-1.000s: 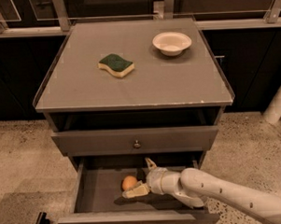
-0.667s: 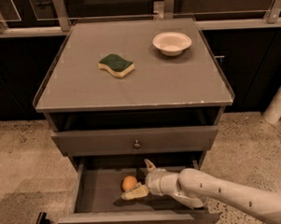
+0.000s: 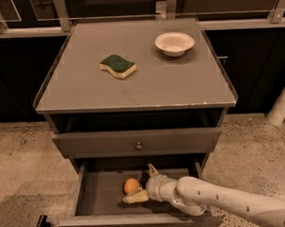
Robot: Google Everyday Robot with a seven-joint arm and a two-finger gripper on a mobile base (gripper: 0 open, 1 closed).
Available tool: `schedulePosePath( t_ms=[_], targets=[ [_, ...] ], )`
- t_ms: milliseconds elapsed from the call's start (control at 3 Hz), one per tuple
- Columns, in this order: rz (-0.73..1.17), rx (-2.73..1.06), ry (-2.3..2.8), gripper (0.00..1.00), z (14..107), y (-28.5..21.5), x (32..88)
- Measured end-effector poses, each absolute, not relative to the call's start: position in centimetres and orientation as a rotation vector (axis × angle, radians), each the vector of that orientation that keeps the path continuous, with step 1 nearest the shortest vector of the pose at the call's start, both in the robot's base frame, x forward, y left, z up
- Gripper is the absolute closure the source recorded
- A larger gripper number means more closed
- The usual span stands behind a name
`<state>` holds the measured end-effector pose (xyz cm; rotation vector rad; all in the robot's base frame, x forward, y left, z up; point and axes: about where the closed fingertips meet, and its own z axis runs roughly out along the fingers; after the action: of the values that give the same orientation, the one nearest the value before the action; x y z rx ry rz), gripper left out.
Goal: Pick orange from middle drawer and place on counter
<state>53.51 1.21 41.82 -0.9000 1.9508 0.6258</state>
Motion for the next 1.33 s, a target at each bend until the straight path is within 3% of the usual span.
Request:
schedulePosePath(
  t_ms=[667, 1333],
  targets=[
    [0.521, -0.846, 1.926, 0.0, 40.1, 2.0, 55.3],
    [0.536, -0.847, 1.926, 0.0, 38.2, 4.4, 56.0]
  ],
)
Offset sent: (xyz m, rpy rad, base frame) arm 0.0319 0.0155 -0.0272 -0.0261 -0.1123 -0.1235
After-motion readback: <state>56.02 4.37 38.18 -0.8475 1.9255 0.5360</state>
